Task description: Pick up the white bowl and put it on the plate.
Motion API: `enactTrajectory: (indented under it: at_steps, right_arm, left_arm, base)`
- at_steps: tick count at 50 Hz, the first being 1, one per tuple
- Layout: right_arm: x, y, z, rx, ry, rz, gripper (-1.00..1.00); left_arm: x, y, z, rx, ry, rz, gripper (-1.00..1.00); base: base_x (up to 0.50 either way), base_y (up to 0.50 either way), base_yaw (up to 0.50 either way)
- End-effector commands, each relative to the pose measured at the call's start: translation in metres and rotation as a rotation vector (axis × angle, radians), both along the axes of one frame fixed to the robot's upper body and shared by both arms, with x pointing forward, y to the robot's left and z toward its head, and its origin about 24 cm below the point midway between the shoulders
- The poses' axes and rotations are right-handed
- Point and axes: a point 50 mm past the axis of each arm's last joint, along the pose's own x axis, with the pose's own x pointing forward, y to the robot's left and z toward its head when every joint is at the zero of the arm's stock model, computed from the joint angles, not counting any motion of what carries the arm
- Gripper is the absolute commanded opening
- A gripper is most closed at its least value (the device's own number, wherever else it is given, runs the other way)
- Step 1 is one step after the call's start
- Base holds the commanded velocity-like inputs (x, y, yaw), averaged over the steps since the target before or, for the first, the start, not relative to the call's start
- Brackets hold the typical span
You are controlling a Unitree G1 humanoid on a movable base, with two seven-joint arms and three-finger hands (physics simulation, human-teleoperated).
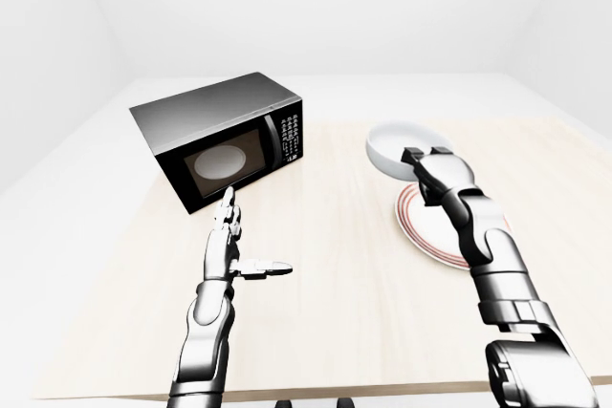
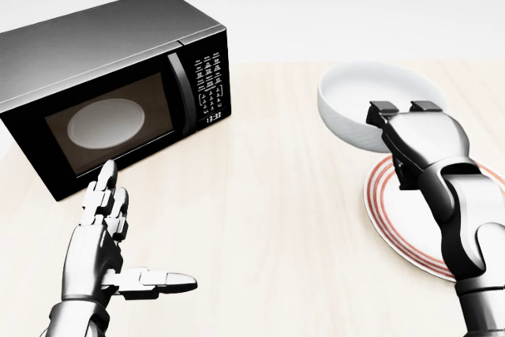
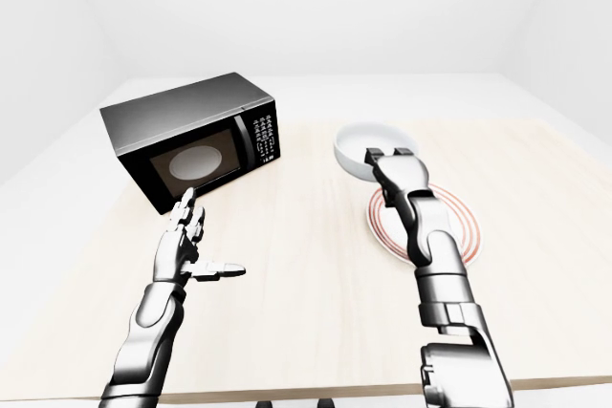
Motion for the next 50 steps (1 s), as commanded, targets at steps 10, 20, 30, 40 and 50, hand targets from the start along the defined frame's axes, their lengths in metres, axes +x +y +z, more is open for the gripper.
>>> enactTrajectory:
  at_steps: [10, 20, 30, 40, 50]
  right_arm:
    - [-0.017, -0.043, 0.004, 0.023, -0.034, -0.104, -1.0]
    - [-0.024, -0.064, 0.01, 0.027, -0.046, -0.154, -1.0]
    - [-0.033, -0.082, 0.014, 0.028, -0.054, -0.196, -1.0]
    - [-0.037, -0.086, 0.005, 0.03, -0.039, -0.214, -1.0]
    - [-0.039, -0.091, -0.007, 0.034, -0.02, -0.235, -1.0]
  left_arm:
    - [0.0, 0.0, 0.0, 0.0, 0.0, 0.0, 1.0]
    - [0.0, 0.0, 0.0, 0.0, 0.0, 0.0, 1.0]
    - [0.0, 0.0, 0.0, 0.0, 0.0, 0.0, 1.0]
    - [0.0, 0.0, 0.0, 0.0, 0.0, 0.0, 1.0]
    - [0.0, 0.0, 0.0, 0.0, 0.0, 0.0, 1.0]
  base:
    - [0.0, 0.0, 0.0]
    - [0.0, 0.0, 0.0]
    - [0.0, 0.0, 0.0]
    - [0.0, 0.0, 0.0]
    - [0.0, 0.0, 0.0]
